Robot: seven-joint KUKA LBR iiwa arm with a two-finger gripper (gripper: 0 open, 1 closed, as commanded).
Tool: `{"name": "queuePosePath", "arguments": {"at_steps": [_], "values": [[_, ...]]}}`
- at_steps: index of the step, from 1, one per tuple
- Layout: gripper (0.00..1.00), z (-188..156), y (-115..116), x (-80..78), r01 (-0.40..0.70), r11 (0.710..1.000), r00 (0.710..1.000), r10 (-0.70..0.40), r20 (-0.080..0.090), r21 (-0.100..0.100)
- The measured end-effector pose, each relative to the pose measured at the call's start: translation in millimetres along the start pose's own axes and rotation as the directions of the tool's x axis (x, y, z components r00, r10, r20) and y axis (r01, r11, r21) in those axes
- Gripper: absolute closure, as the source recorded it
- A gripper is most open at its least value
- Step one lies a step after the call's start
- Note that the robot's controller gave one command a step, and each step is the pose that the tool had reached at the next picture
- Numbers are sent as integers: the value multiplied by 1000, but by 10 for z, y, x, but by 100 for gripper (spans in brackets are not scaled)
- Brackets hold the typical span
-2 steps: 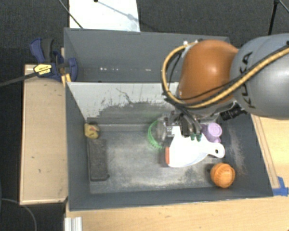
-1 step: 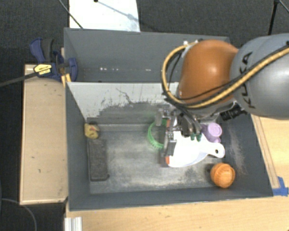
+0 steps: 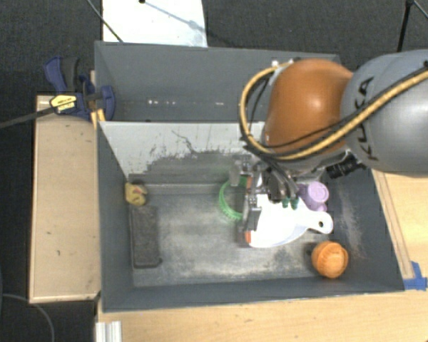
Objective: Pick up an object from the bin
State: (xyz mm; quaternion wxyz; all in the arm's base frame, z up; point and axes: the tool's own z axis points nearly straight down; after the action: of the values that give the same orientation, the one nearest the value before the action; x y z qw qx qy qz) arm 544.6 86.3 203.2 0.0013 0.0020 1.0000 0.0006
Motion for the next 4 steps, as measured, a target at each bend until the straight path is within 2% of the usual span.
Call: {"name": "queuePosePath", "arguments": {"at_steps": [1, 2, 3, 4], "values": [[0, 193, -154, 17, -54, 999, 999, 54, 5, -2], [0, 712, -622, 50, -209, 978, 978, 209, 3, -1], [0, 1169, -1034, 60, -221, 975, 975, 221, -1, 2], [0, 800, -809, 372, -190, 982, 982, 190, -10, 5]]}}
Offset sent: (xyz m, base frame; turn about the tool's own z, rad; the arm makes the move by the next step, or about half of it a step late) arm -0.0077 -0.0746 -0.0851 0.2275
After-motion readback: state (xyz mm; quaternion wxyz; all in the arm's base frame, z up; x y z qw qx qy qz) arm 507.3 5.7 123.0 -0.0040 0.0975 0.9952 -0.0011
